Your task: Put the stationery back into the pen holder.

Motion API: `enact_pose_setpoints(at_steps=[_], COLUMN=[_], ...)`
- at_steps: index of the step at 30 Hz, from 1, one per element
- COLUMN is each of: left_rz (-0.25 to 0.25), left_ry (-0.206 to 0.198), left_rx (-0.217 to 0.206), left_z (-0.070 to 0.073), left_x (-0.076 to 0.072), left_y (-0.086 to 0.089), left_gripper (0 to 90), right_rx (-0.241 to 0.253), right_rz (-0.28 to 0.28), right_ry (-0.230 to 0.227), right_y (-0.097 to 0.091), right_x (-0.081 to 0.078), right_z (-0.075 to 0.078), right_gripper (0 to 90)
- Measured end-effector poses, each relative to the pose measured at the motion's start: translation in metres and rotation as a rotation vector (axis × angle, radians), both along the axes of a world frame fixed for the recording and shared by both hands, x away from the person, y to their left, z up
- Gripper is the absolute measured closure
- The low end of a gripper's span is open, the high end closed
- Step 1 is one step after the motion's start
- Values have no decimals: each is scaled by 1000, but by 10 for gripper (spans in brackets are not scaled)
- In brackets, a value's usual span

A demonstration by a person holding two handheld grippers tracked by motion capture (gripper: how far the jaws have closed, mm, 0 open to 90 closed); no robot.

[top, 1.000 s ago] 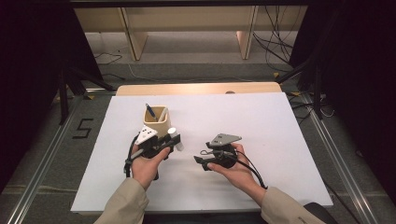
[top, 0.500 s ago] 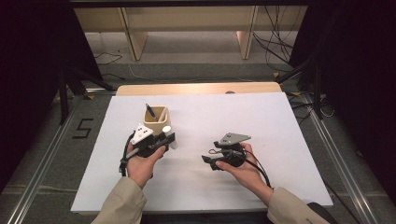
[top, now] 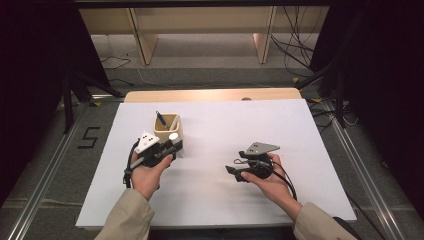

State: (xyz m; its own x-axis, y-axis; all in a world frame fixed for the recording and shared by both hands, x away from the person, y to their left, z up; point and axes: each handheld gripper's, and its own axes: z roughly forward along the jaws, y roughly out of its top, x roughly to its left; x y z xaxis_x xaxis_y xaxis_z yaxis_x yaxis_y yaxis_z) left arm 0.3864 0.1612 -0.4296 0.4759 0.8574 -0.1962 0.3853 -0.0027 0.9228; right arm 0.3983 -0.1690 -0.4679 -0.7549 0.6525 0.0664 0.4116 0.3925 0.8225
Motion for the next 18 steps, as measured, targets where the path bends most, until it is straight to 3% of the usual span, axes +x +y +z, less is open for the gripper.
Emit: enact_pose_setpoints(at_steps=[18], left_rz=[34], left_ry=[-24], left_rx=[11], left_z=[8], left_x=[1], left_y=[11], left_gripper=[673], right_rx=[-2], right_rz=[-19], right_ry=[1], right_y=[-17], right_x=[-5], right_z=[-2], right_gripper=[243])
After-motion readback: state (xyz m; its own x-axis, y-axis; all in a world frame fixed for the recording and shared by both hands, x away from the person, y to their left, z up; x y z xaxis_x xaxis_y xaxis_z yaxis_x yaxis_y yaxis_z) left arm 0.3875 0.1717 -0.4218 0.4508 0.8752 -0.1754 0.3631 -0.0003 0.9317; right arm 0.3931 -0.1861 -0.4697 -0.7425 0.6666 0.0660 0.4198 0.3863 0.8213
